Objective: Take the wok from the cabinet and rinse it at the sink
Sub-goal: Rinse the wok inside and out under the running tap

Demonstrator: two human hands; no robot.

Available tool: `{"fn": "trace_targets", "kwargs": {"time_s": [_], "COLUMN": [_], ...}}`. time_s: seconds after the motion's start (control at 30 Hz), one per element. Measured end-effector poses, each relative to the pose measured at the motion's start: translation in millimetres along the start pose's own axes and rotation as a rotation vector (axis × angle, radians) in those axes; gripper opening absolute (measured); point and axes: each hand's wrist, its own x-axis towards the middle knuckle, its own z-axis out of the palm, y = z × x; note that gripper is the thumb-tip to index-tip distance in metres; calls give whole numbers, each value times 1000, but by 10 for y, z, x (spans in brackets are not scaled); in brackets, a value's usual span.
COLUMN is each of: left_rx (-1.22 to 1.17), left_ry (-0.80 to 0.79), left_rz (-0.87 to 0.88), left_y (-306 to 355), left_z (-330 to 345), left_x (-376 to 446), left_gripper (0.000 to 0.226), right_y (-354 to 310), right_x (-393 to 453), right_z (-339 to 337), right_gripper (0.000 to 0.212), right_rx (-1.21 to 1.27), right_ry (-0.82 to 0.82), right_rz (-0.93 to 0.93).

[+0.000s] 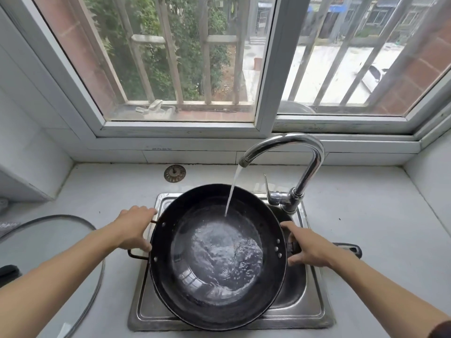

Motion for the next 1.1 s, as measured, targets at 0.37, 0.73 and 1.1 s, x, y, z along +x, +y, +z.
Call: {"fn": "trace_targets", "kwargs": {"time_s": [0.37,0.73,1.1], "left_rx": [174,4,-197], "left_ry": [-72,163,359], "left_rz": [-14,3,-85], "left_y": [118,-10,-75], "left_z": [-71,-57,-31], "left_x": [108,-9,-138], "left_gripper": [76,54,22], "right_y": [-40,-219,-245], "right_x": [-34,-210,-293], "right_z": [-22,-59,-86], "right_gripper": [112,104,99], "right_rx": [77,84,72], "right_ry": [-23,122,202], "right_rz": [-10,-74,-190]}}
